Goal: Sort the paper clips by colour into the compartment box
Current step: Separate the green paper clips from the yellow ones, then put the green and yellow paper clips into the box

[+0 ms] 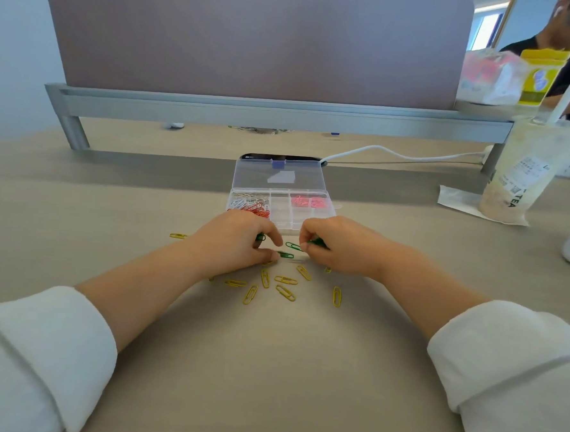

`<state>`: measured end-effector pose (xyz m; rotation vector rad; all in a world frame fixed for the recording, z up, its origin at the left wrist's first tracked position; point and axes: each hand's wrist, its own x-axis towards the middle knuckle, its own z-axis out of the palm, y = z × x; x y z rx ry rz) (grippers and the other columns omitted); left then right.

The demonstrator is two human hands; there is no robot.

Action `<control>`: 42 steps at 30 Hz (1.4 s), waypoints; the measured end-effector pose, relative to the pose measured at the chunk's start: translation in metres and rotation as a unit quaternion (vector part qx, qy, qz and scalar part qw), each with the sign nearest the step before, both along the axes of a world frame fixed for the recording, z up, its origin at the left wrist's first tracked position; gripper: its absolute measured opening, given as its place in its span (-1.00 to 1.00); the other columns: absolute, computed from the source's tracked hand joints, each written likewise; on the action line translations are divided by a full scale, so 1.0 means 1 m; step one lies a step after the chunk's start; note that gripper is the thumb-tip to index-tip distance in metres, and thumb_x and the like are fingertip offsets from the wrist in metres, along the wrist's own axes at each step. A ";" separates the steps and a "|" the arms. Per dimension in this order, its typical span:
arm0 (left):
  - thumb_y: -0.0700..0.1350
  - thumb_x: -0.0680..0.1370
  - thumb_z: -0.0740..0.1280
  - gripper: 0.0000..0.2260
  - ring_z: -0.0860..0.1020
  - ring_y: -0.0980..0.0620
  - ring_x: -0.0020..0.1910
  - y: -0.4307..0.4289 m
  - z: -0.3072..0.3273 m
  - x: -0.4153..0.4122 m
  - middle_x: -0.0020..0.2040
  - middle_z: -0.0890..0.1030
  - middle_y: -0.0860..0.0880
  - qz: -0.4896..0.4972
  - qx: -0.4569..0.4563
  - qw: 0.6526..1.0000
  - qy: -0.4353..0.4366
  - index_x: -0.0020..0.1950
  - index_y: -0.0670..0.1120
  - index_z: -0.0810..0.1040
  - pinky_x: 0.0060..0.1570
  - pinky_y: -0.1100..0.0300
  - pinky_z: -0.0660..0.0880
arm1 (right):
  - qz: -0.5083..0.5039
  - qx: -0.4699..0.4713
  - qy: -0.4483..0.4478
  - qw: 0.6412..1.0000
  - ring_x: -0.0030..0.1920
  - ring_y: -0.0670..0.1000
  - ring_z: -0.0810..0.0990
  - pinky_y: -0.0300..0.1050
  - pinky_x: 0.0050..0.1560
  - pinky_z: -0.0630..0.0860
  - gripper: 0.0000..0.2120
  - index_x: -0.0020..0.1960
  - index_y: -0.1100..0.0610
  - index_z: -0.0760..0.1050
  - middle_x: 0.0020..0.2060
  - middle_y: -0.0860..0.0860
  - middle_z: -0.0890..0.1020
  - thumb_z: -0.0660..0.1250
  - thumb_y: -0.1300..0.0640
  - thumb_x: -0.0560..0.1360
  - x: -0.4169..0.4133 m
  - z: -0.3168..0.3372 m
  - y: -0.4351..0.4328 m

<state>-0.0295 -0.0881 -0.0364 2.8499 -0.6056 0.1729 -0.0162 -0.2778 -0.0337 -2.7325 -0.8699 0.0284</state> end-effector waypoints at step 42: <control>0.01 0.55 0.26 -0.78 0.47 0.09 -0.11 -0.029 0.028 0.110 0.00 0.60 0.03 0.028 -0.035 0.996 0.076 0.07 -0.05 0.61 -0.11 0.25 0.37 | -0.149 0.039 -0.049 0.987 -0.15 0.06 0.47 -0.10 -0.17 0.40 -0.79 -0.05 0.06 0.49 -0.17 0.00 0.60 0.14 -0.02 0.58 0.095 -0.001 -0.024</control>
